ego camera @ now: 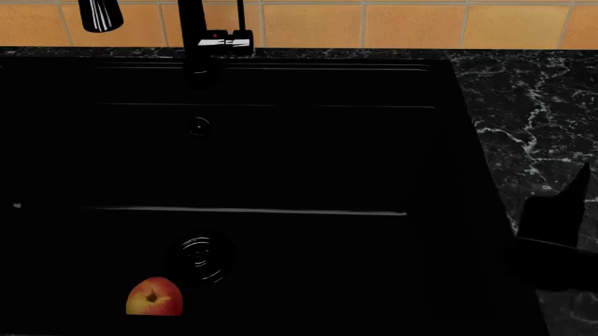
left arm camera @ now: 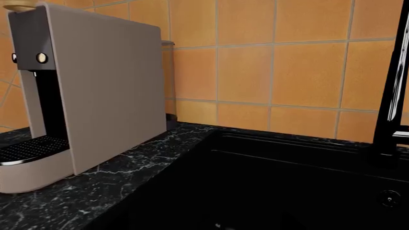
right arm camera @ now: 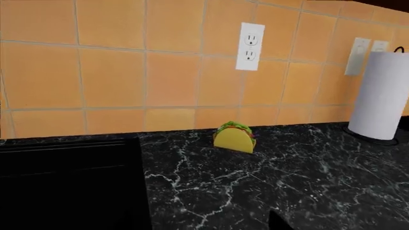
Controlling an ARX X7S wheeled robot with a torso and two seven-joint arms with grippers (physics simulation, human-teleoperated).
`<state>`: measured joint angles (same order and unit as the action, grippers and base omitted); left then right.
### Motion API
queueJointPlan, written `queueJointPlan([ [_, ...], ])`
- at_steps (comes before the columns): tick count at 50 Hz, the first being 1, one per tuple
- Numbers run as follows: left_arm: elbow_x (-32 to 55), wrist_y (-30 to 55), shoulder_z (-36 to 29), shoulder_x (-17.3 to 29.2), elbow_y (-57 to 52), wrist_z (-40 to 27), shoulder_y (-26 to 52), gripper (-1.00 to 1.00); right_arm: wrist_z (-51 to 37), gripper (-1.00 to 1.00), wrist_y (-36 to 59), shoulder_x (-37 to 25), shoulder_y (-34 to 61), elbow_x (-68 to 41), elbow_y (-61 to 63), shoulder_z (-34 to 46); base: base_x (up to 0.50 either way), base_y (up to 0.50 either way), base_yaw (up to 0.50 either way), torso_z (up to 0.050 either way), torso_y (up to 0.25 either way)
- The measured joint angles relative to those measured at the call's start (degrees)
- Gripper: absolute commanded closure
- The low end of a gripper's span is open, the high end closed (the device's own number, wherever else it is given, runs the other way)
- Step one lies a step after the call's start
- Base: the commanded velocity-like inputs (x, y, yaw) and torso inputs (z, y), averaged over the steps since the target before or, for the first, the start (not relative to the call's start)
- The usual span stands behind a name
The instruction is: Pick the grape from the counter and place it in the sink
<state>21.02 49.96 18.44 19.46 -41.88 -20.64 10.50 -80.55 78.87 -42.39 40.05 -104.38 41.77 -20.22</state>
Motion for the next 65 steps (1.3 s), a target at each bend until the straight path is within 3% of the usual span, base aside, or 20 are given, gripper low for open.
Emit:
queueJointPlan([
  [11,0.24,0.36,-0.05,0.1,-0.23,-0.35,0.0,-1.0,-5.87,-1.0,-7.4,-6.64,-5.08,-5.95,-0.31,-0.38,0.0,0.0,0.0,0.0,0.0],
  [24,0.52,1.14,-0.54,0.21,-0.73,-0.95,0.4,-1.0,-6.12,-1.0,-12.44,-10.69,-11.54,-6.19,-0.44,-1.73,0.0,0.0,0.0,0.0,0.0],
  [42,0.57,0.58,-1.5,0.37,0.0,-1.06,0.78,-1.0,4.89,-1.0,-11.84,-8.41,-15.35,5.26,-4.37,-2.99,0.0,0.0,0.0,0.0,0.0],
  [65,0.49,0.31,-2.5,0.64,0.3,-1.57,0.91,-1.0,16.03,-1.0,-12.75,-4.25,-15.53,19.64,-11.51,2.58,0.0,0.0,0.0,0.0,0.0],
])
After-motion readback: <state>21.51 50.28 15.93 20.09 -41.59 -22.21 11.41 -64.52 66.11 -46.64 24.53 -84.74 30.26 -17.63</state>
